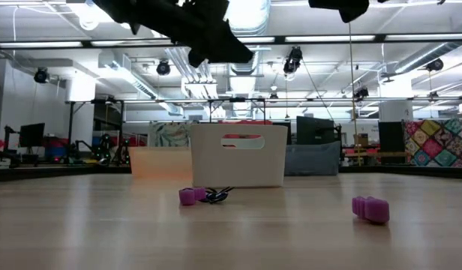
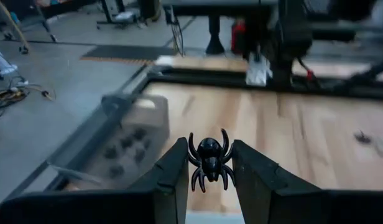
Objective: Sort Halloween decoration
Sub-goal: Put the black spider toy into the black bin
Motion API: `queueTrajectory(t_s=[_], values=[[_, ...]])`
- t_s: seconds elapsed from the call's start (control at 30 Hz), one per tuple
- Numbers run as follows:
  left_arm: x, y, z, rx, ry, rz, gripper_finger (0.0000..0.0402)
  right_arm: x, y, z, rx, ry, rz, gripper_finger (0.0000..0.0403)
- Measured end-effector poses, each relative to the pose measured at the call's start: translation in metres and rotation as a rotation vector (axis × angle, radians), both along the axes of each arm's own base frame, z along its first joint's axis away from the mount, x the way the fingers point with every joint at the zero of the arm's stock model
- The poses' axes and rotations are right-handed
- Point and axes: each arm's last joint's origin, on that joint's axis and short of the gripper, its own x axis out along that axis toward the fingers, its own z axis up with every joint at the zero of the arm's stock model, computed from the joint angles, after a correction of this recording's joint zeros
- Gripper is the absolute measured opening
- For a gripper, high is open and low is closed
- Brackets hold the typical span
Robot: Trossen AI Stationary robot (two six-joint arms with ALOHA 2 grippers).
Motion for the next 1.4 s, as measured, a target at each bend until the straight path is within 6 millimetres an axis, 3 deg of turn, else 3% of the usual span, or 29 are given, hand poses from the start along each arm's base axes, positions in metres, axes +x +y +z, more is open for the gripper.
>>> queueTrajectory(t_s=[0.2,0.47,0.8,1.13,1.4], values=[[0.006,0.033,0.021,0.010,-0.069,0.054,0.0078,0.002,-0.006,0.000,-0.026,0.001,-0.015,0.0111],[0.043,0.078,0.030,0.035,-0.042,0.042,0.0078,0.002,-0.007,0.001,-0.058,0.000,-0.006,0.0106],[0.102,0.122,0.004,0.043,0.126,0.046,0.0078,-0.007,-0.007,0.010,-0.001,-0.014,0.112,0.0101],[0.127,0.175,-0.029,-0.120,0.335,0.168,0.0078,-0.011,-0.007,0.013,0.024,-0.020,0.170,0.0100],[0.147,0.195,-0.050,-0.228,0.521,0.209,0.0078,-0.011,-0.007,0.013,0.024,-0.019,0.170,0.0101]])
